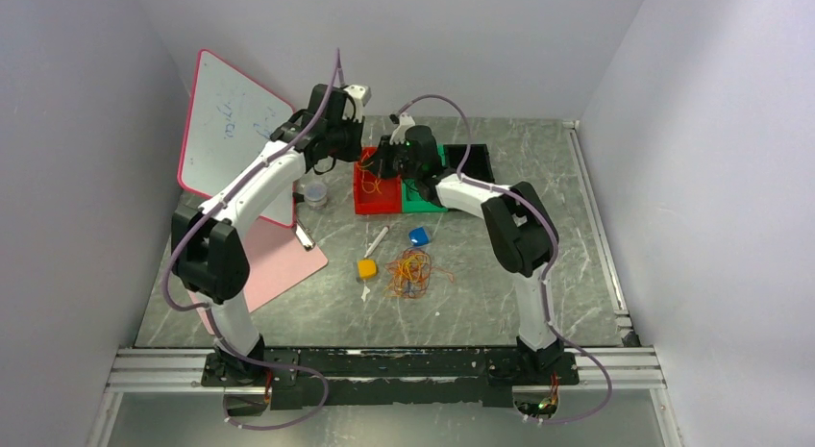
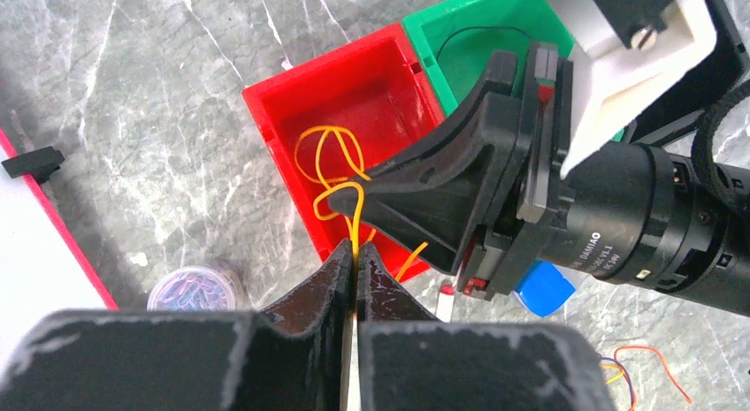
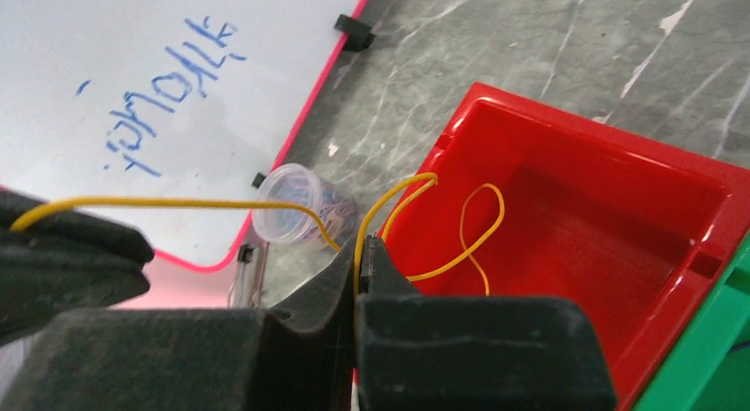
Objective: Untangle the cables
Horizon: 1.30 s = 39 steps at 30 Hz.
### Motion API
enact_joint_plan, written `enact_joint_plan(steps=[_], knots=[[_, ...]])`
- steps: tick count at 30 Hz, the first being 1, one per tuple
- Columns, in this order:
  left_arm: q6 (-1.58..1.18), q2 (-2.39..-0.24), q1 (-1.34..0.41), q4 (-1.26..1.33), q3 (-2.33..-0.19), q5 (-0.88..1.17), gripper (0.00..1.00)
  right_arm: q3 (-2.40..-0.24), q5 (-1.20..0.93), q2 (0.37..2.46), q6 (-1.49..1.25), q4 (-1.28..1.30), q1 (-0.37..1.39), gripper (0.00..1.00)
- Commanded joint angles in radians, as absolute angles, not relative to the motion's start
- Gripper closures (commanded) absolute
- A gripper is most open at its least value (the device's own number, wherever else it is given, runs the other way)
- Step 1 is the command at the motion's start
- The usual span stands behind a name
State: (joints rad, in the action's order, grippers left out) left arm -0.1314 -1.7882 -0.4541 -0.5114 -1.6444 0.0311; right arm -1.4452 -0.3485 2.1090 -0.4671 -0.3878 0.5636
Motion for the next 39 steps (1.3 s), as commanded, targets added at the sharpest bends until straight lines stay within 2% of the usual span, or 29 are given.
enact_joint_plan(steps=[1,5,7,8,10,22,31,36,39], knots=[[-0.102,-1.820,-0.445,-0.535,-1.694,0.046,0.93,-1.505,-0.303,2.146,-0.417,-0.446,0.559,1.00],[-0.101,-1.844,-0.445,-0.538,-1.717,0.054,0.93,-1.536,-0.283,2.179,-0.392,-0.428,0.559,0.98],[-0.101,-1.857,-0.445,-0.542,-1.733,0.051,0.93,-1.547,-0.279,2.186,-0.387,-0.419,0.555,0.87],[-0.102,-1.864,-0.445,-0.545,-1.738,0.050,0.93,-1.544,-0.276,2.179,-0.386,-0.419,0.552,0.78],[-0.101,-1.873,-0.445,-0.548,-1.748,0.049,0.93,-1.515,-0.269,2.157,-0.386,-0.439,0.546,0.70],[-0.107,-1.888,-0.445,-0.540,-1.750,0.039,0.93,-1.338,-0.276,1.977,-0.385,-0.481,0.471,0.49],[-0.117,-1.866,-0.445,-0.537,-1.721,0.022,0.93,-1.479,-0.406,2.065,-0.345,-0.395,0.477,0.46],[-0.126,-1.831,-0.441,-0.524,-1.676,0.000,0.93,-1.608,-0.495,2.148,-0.303,-0.327,0.531,0.53],[-0.133,-1.815,-0.437,-0.514,-1.651,-0.010,0.93,-1.631,-0.493,2.164,-0.304,-0.324,0.551,0.53]])
